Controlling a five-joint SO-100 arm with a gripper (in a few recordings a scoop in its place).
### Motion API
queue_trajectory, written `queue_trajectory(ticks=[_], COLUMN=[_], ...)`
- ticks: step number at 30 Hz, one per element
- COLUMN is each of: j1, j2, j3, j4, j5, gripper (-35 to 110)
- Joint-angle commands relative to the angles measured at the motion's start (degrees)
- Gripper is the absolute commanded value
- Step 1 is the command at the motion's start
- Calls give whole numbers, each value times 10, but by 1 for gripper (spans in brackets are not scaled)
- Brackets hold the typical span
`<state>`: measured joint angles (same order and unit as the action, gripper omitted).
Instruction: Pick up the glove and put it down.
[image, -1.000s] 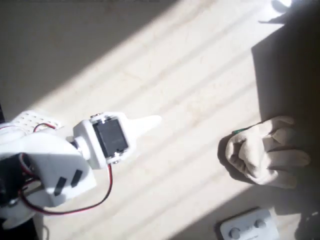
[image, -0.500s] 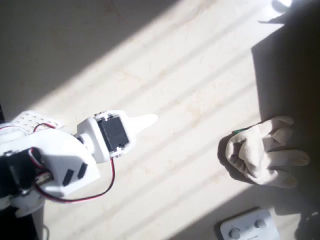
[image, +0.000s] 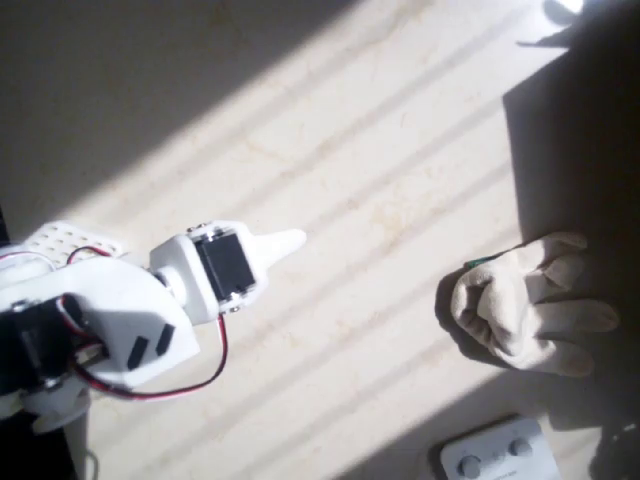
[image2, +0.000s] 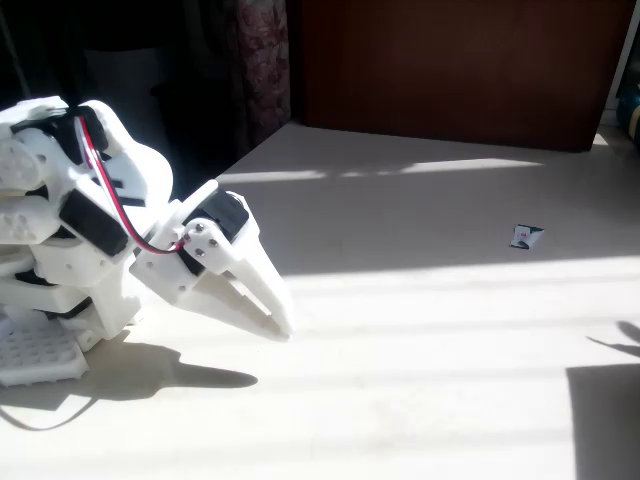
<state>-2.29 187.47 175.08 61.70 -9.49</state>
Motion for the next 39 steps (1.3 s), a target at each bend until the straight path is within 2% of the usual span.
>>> queue_trajectory(ticks=[1, 39], j1=[8, 7], j2=[5, 6], j3=[-11, -21], j4=[43, 54], j5=[3, -3], gripper=[0, 0])
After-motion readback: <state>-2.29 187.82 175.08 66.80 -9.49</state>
